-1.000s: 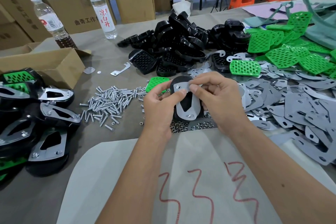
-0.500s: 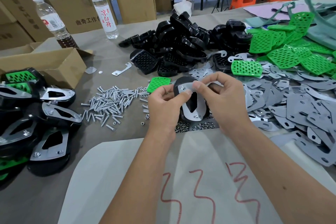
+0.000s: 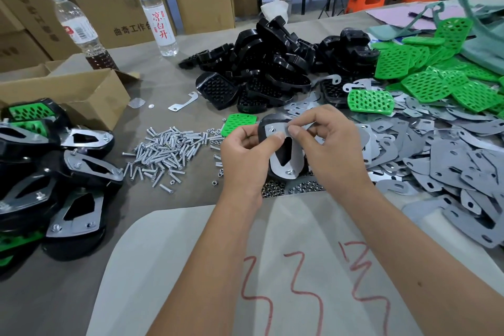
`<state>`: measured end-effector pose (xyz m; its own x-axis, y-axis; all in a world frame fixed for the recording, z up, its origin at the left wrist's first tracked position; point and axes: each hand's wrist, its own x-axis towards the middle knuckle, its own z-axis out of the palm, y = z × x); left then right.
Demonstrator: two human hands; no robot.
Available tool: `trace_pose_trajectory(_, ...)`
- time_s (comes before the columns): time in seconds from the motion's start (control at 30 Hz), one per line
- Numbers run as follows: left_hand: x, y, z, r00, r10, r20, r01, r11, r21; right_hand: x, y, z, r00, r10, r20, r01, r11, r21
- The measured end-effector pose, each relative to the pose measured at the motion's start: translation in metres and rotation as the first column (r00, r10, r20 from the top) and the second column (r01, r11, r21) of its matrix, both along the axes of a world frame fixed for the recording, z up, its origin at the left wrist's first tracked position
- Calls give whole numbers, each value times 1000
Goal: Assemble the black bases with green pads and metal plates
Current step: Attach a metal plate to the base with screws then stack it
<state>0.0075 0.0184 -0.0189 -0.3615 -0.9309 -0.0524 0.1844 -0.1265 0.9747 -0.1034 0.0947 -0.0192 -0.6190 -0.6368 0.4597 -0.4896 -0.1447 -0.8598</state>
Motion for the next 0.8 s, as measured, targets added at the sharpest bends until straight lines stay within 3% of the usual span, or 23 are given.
trace_pose_trajectory(0.13,-1,1,-1,1000,-20,9,20,999,-40,-1,-1,1,970,-130,-208,133,991,4)
trace_pose_trajectory(0.23,-1,2,1,1000,4,17,-3,999,-54,-5,1,2,912,-6,-410,63,990,127)
trace_pose_trajectory(0.37,0,1,4,999,31,30,-28,996,-87,-6,5,5,875,120,-469,21,958,285)
trace_pose_trajectory(0.67,-1,-2,-1,992,36,118,-18,987,-158,-5,2,5,821,19,-570,171,945,278)
trace_pose_trajectory(0.8,-1,0,1,983,88,159,-57,980,-193,-4,1,1,810,83,-581,162,919,358)
